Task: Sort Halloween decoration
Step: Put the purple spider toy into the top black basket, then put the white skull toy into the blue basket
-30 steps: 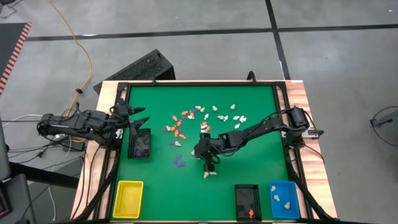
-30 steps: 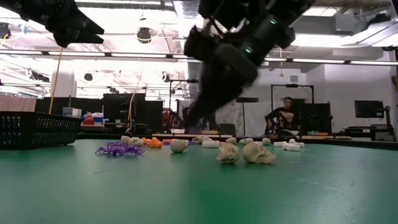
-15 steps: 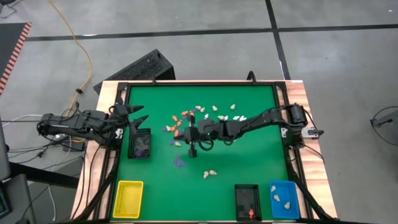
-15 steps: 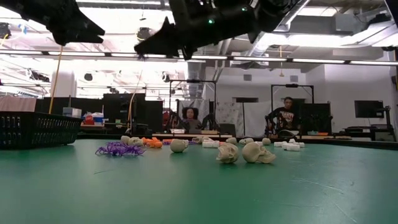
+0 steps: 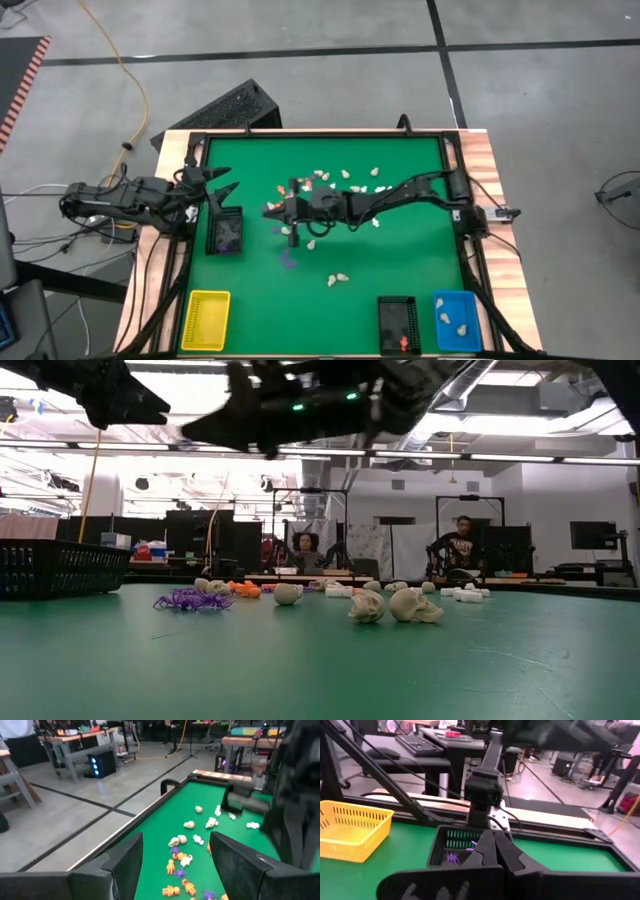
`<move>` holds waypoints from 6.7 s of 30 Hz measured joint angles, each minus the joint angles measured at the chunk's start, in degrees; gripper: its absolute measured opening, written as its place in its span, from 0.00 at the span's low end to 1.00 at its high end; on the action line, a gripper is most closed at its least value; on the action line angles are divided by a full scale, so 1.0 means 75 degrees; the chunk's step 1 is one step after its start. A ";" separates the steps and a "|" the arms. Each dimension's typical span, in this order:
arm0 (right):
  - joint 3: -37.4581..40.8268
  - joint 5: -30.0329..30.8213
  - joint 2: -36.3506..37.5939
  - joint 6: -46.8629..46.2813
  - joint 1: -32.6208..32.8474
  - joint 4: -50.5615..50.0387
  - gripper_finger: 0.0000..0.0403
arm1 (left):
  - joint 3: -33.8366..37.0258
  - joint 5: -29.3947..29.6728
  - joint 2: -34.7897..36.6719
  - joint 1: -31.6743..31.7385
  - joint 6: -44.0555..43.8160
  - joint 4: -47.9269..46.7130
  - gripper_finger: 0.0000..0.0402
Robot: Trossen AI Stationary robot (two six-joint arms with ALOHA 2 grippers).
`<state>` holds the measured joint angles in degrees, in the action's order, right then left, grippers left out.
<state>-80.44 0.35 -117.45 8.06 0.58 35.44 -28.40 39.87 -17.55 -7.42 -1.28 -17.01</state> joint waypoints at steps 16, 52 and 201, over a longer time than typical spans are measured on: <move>-0.5383 -0.2090 -0.3411 -0.0132 -0.0383 -0.2071 0.01 | 0.0000 0.0001 0.0001 0.0003 0.0343 0.0197 0.55; -0.6356 -0.2430 -0.2501 0.1690 -0.0827 -0.9561 0.40 | 0.0000 0.0205 -0.0002 0.0003 0.0337 -0.0133 0.55; 0.3060 -0.0066 0.6003 -1.4066 0.8051 -1.2304 0.24 | 0.0079 -0.0063 0.0639 0.0000 -0.0894 -0.1630 0.55</move>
<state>-57.49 -0.14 -72.42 -97.43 60.96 -56.84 -27.81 39.40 -12.75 -7.42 -7.99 -29.24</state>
